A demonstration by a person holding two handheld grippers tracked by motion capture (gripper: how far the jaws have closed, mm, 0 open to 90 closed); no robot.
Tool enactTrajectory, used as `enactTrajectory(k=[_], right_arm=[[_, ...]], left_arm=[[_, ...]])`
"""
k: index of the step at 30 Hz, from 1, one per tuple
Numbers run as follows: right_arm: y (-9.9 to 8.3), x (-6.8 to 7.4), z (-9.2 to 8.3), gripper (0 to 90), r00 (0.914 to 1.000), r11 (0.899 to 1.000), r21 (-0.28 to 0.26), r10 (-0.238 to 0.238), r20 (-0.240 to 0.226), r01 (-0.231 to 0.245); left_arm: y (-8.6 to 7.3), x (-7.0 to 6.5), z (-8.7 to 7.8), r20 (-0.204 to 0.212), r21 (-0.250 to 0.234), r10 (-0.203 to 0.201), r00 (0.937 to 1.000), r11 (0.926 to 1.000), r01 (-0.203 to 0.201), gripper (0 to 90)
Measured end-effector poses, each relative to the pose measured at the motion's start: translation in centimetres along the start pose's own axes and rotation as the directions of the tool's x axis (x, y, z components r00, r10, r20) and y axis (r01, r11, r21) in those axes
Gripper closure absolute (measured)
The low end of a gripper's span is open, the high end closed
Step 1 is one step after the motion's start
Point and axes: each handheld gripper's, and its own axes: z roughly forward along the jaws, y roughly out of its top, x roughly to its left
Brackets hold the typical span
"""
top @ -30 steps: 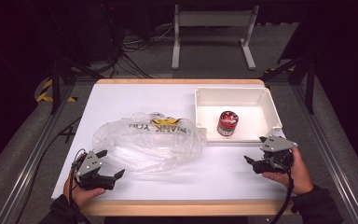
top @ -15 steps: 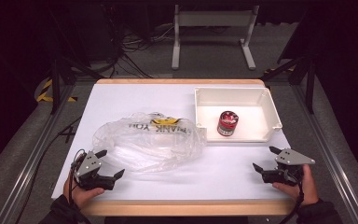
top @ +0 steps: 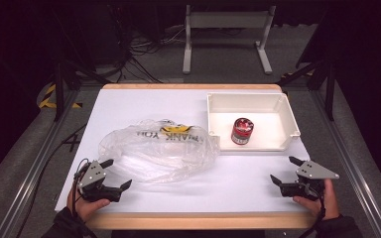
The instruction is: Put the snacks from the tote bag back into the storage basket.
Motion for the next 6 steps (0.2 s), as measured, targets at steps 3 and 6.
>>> enactTrajectory(k=[3,6], right_arm=[[-0.03,-0.13,-0.02,8.0,0.9999,1.0,-0.003,0.012,-0.007,-0.012],[-0.05,-0.15,-0.05,7.9,0.9999,1.0,-0.005,0.017,0.0,-0.017]], left_arm=[[0.01,-0.09,0.03,-0.016,0.008,0.001,0.9999,1.0,-0.001,3.9],[0.02,0.01,0.06,-0.022,0.008,-0.007,0.9997,0.9999,0.008,3.6]])
